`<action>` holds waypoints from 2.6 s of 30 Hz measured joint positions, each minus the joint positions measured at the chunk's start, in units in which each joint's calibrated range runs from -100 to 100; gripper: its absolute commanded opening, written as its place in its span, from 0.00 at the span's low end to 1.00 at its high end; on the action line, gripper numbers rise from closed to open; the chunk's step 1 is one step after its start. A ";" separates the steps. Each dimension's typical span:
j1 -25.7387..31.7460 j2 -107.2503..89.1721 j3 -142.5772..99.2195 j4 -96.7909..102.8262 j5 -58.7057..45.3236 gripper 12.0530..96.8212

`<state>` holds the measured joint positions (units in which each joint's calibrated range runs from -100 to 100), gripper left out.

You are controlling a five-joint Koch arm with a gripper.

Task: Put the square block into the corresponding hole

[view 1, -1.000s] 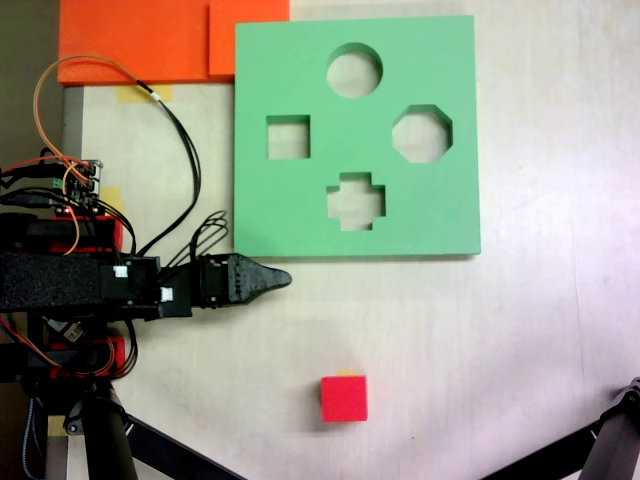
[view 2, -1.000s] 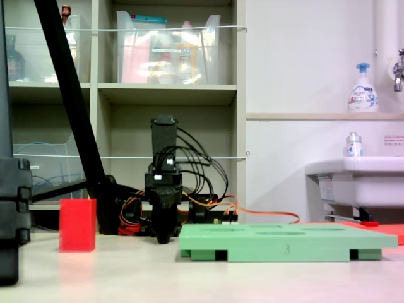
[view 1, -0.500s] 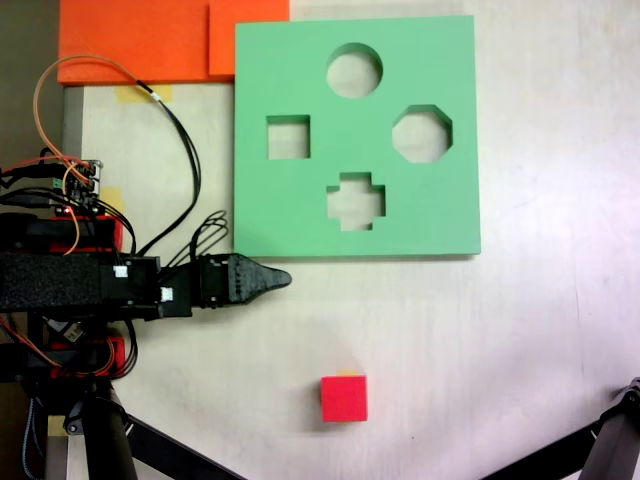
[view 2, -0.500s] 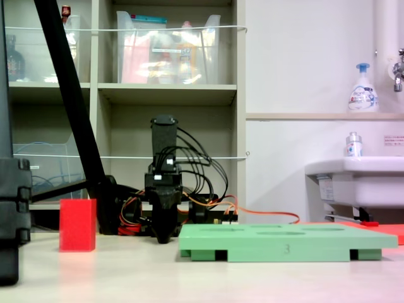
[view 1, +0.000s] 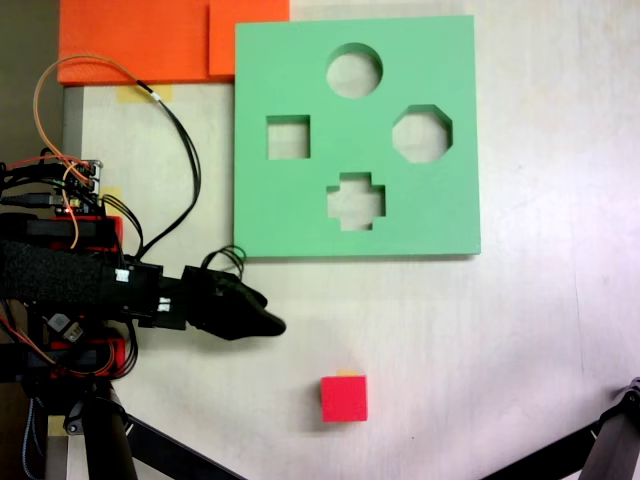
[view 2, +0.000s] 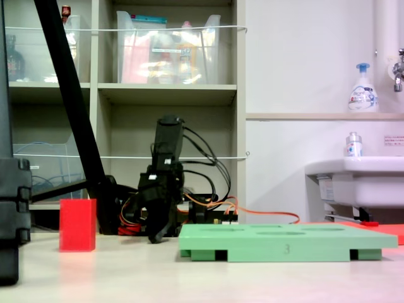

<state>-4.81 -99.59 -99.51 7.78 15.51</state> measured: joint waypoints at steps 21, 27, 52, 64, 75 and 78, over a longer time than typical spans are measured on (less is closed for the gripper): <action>-3.81 0.14 40.57 -68.43 20.56 0.33; -2.49 6.02 60.75 -81.84 20.56 0.65; -5.42 92.07 118.96 -104.65 18.51 0.82; -6.74 99.32 119.16 -104.65 17.73 0.82; -7.03 102.05 121.80 -103.08 17.73 0.75; -7.13 102.05 121.80 -102.40 17.73 0.65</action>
<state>-11.94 2.46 22.29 -94.62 33.24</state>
